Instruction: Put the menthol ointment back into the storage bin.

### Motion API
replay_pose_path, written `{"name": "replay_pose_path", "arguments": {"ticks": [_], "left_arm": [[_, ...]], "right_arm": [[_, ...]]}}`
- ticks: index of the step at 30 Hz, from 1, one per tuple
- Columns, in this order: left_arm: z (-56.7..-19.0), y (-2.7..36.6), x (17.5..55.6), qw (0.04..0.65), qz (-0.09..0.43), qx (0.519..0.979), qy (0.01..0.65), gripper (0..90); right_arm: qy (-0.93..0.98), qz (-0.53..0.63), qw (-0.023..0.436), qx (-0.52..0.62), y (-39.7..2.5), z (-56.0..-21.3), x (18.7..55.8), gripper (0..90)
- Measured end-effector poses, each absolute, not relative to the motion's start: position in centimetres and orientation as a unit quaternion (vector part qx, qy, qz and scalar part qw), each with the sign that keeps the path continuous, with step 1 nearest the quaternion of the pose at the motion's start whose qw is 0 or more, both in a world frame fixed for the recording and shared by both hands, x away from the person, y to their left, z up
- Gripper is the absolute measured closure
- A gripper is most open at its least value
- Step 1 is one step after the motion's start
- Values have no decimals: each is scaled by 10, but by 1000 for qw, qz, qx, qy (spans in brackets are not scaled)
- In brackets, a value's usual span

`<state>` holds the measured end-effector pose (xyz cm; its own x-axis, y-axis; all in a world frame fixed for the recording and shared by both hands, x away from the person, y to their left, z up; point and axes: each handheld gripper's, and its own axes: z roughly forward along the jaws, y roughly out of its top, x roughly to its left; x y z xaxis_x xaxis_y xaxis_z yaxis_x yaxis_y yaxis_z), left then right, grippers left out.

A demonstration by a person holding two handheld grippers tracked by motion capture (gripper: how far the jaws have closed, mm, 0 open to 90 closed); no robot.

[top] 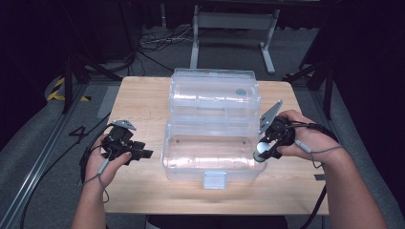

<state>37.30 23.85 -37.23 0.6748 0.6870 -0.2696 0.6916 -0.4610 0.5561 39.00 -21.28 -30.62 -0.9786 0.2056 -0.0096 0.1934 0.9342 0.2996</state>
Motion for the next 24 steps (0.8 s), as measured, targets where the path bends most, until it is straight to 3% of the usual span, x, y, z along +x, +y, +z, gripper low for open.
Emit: {"name": "replay_pose_path", "arguments": {"ticks": [24], "left_arm": [[-372,241,373,328,-4,853,405,482]], "right_arm": [[990,109,3,86,-193,-342,400,508]]}}
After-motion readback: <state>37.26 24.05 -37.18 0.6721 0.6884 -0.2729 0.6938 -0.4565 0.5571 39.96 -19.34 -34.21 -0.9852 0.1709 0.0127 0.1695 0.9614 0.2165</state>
